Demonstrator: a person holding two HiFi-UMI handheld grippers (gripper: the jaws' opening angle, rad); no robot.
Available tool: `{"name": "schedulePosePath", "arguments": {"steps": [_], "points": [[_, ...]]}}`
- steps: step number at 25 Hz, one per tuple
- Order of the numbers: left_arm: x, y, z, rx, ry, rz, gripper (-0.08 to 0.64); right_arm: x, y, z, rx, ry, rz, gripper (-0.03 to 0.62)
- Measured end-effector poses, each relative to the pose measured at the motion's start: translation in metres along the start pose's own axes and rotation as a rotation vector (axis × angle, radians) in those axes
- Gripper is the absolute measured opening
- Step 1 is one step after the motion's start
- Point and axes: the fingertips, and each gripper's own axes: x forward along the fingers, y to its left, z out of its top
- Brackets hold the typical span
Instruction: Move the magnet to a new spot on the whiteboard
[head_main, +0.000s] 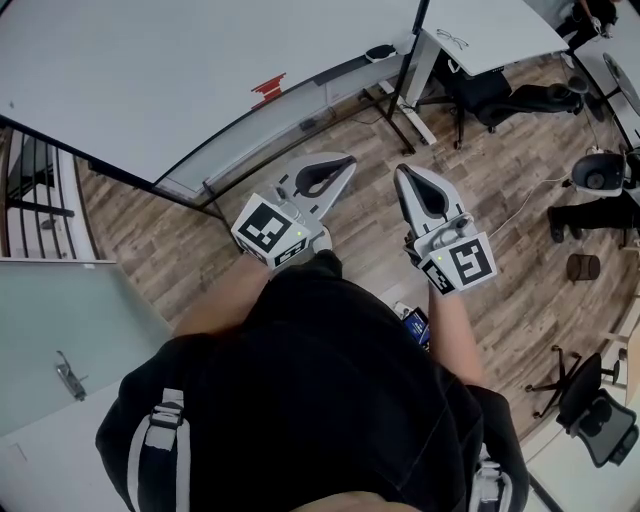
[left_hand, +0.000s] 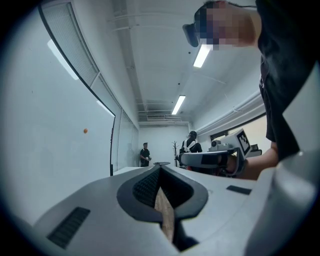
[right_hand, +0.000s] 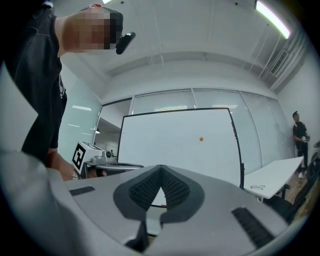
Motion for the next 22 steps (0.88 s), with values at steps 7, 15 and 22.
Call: {"name": "schedulePosePath", "arguments": {"steps": [7, 15, 22], "points": [[0.032, 0.036, 0.0, -0.008, -0.012, -0.03, 0.005, 0.037, -0.033, -0.002, -0.015, 0.011, -0.008, -0.005], [0.064, 0.092, -0.008, -0.009, -0.004, -0.034, 0.005, 0.086, -0.07, -0.011, -0.029, 0.035, 0.013, -0.005], [0.076, 0.139, -0.009, -0.017, -0.005, -0.034, 0.005, 0.132, -0.091, -0.013, -0.032, 0.043, 0.017, -0.005]]}}
